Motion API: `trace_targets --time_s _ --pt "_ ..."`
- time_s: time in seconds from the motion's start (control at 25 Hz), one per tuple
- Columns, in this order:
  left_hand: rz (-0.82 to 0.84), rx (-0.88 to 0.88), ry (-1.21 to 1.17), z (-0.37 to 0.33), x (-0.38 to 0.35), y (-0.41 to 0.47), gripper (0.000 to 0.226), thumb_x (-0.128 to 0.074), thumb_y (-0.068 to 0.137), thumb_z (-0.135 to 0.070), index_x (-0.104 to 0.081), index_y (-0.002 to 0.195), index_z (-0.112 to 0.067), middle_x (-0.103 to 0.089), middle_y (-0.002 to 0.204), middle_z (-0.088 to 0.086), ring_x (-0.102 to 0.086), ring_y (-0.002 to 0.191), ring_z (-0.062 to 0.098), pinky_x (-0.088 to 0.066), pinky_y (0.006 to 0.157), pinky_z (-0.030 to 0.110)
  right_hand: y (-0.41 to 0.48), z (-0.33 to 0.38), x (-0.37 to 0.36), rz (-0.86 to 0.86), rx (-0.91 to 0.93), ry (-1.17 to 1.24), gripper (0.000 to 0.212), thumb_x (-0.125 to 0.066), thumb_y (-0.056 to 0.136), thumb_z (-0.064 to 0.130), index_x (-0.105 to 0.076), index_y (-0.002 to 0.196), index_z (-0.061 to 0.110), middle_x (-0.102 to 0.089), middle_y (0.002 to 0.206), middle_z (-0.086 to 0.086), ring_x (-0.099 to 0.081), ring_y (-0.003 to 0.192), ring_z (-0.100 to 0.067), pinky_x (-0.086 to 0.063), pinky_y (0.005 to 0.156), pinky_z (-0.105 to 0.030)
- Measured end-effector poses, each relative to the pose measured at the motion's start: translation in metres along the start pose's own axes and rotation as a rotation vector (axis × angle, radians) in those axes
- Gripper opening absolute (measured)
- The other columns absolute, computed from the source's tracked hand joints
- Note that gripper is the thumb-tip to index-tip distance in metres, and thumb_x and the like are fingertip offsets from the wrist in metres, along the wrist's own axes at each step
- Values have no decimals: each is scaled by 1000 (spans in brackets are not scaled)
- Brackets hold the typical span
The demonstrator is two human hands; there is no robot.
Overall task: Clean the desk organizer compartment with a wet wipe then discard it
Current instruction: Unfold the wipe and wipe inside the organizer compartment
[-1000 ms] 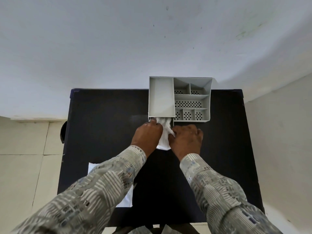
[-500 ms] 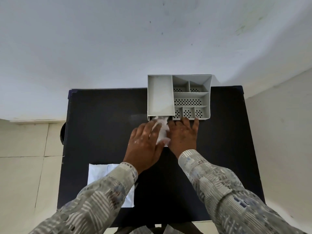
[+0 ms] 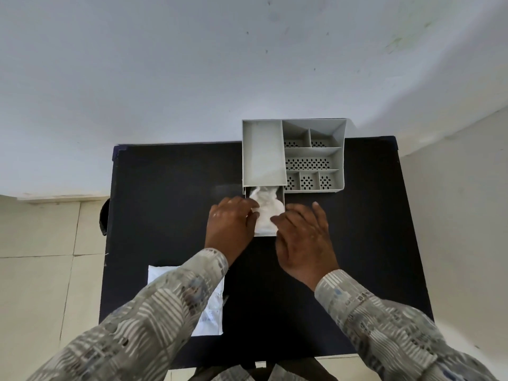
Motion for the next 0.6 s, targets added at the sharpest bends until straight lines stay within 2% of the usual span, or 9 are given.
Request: trace_targets --time_s 0.12,0.2,0.28,0.32,0.4,0.48,0.6 --pt "86 72 -89 0 -8 14 23 -77 85 -24 -74 107 -20 -77 89 -1 -75 87 28 -57 85 45 -5 14 -37 224 41 -62 52 -63 86 36 -61 136 22 -66 138 -1 -39 153 -29 -15 121 -73" --pt "50 30 -71 -7 -3 13 26 -73 85 -19 -69 110 -16 -75 97 3 -72 93 29 -57 85 46 -1 14 -52 276 20 -93 62 -68 84 29 -55 144 18 -61 146 -5 -27 159 -31 -8 123 -74" --pt "-7 -112 3 -23 2 0 31 -64 80 -14 -69 111 -12 -73 106 9 -69 101 33 -55 88 47 8 12 -57 279 9 -81 57 -65 87 19 -58 143 16 -65 143 -6 -23 161 -31 -4 125 -71" --pt "13 -201 38 -30 -3 -10 38 -61 77 -14 -71 114 -10 -74 109 11 -69 105 35 -54 92 49 12 12 -58 282 4 -70 55 -63 89 19 -59 144 17 -66 143 -4 -22 161 -29 -3 125 -70" --pt "125 -338 125 -37 -24 -32 59 -61 75 -19 -68 133 -7 -75 125 14 -68 122 38 -48 107 56 16 12 -60 295 7 -78 55 -60 94 22 -56 149 20 -65 147 0 -21 161 -25 -5 126 -69" --pt "208 -371 263 -28 -43 -41 73 -64 80 -25 -58 149 -4 -68 145 16 -59 140 37 -38 119 64 15 13 -62 333 25 -103 60 -56 97 22 -46 156 18 -54 157 -1 -16 163 -24 -6 125 -71" --pt "262 -353 401 -22 -53 -32 73 -65 86 -28 -52 154 -4 -58 157 17 -47 152 34 -28 124 70 16 13 -65 413 19 -75 68 -54 100 19 -30 163 17 -30 171 -2 -3 164 -24 -8 125 -71"
Point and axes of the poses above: each hand's wrist, its own y-axis towards the middle knuckle, its own x-axis out of the back of the hand, z = x × y, the point moved 10 cm from there along y, towards the middle knuckle
